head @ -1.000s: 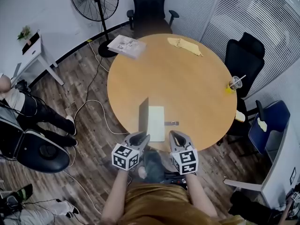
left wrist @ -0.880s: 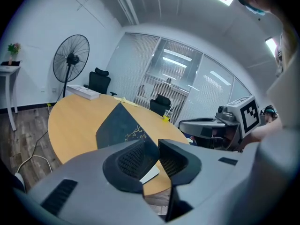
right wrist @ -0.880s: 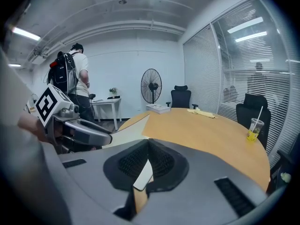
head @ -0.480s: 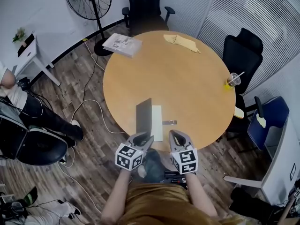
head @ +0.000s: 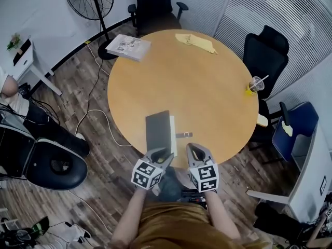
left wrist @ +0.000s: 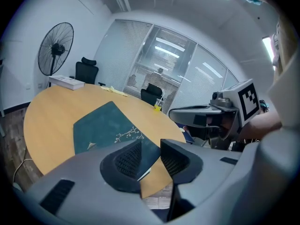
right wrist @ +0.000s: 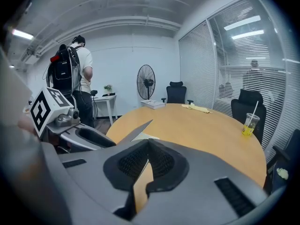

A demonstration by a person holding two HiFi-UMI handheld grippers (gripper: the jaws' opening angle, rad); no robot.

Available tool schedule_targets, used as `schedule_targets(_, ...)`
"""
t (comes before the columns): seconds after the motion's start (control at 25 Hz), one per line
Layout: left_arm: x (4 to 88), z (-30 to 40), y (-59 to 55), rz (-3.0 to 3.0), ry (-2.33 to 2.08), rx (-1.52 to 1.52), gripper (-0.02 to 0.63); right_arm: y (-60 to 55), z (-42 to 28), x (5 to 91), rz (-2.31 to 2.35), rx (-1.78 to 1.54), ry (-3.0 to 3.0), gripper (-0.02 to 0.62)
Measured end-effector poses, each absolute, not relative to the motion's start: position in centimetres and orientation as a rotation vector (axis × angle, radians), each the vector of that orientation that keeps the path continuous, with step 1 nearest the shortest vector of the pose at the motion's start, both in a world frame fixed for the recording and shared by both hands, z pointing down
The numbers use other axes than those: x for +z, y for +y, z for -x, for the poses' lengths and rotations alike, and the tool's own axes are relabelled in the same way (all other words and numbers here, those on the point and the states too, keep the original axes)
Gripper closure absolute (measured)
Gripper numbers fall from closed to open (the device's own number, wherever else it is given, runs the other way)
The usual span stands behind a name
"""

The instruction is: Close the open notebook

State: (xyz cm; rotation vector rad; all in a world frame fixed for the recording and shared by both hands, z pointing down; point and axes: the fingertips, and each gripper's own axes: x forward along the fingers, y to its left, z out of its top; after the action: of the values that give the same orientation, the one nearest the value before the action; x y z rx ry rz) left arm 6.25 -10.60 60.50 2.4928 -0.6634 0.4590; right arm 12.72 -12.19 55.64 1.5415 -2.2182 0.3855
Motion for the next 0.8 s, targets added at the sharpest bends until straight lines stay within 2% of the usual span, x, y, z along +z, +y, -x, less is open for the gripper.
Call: schedule_targets(0.8,64.0,-9.4,-10.5,-2.524,-0.573,0.704,0.46,-13.3,-15.2,57.5,-1.548,0.454,-2.174,0.583)
